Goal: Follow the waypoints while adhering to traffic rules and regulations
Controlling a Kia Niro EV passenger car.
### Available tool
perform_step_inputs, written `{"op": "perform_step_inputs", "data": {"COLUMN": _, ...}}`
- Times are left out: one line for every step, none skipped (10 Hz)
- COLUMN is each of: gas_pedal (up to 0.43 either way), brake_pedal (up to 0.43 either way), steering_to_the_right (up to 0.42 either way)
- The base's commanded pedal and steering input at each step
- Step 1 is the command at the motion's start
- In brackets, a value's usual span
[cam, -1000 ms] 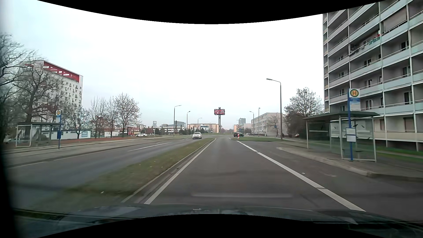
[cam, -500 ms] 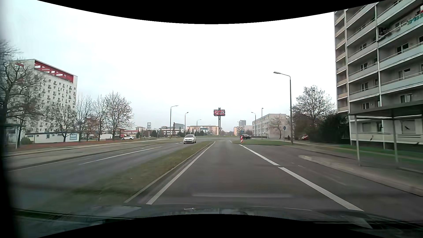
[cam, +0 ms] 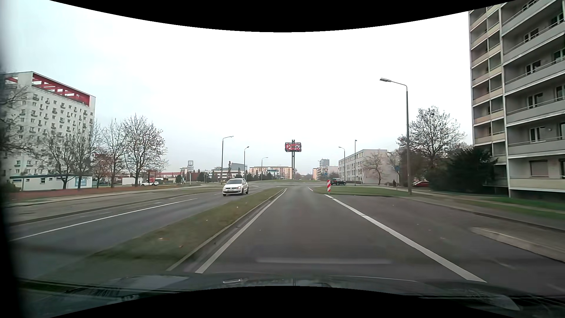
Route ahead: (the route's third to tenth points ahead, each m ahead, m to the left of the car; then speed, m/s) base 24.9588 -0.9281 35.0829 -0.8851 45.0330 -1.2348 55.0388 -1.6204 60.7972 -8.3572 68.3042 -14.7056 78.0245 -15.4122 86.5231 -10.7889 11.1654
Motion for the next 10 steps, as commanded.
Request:
{"op": "perform_step_inputs", "data": {"gas_pedal": 0.11, "brake_pedal": 0.0, "steering_to_the_right": -0.001}}
{"op": "perform_step_inputs", "data": {"gas_pedal": 0.11, "brake_pedal": 0.0, "steering_to_the_right": -0.001}}
{"op": "perform_step_inputs", "data": {"gas_pedal": 0.098, "brake_pedal": 0.0, "steering_to_the_right": 0.0}}
{"op": "perform_step_inputs", "data": {"gas_pedal": 0.098, "brake_pedal": 0.0, "steering_to_the_right": 0.0}}
{"op": "perform_step_inputs", "data": {"gas_pedal": 0.098, "brake_pedal": 0.0, "steering_to_the_right": 0.0}}
{"op": "perform_step_inputs", "data": {"gas_pedal": 0.098, "brake_pedal": 0.0, "steering_to_the_right": 0.0}}
{"op": "perform_step_inputs", "data": {"gas_pedal": 0.098, "brake_pedal": 0.0, "steering_to_the_right": 0.0}}
{"op": "perform_step_inputs", "data": {"gas_pedal": 0.087, "brake_pedal": 0.0, "steering_to_the_right": 0.0}}
{"op": "perform_step_inputs", "data": {"gas_pedal": 0.087, "brake_pedal": 0.0, "steering_to_the_right": 0.001}}
{"op": "perform_step_inputs", "data": {"gas_pedal": 0.087, "brake_pedal": 0.0, "steering_to_the_right": 0.001}}
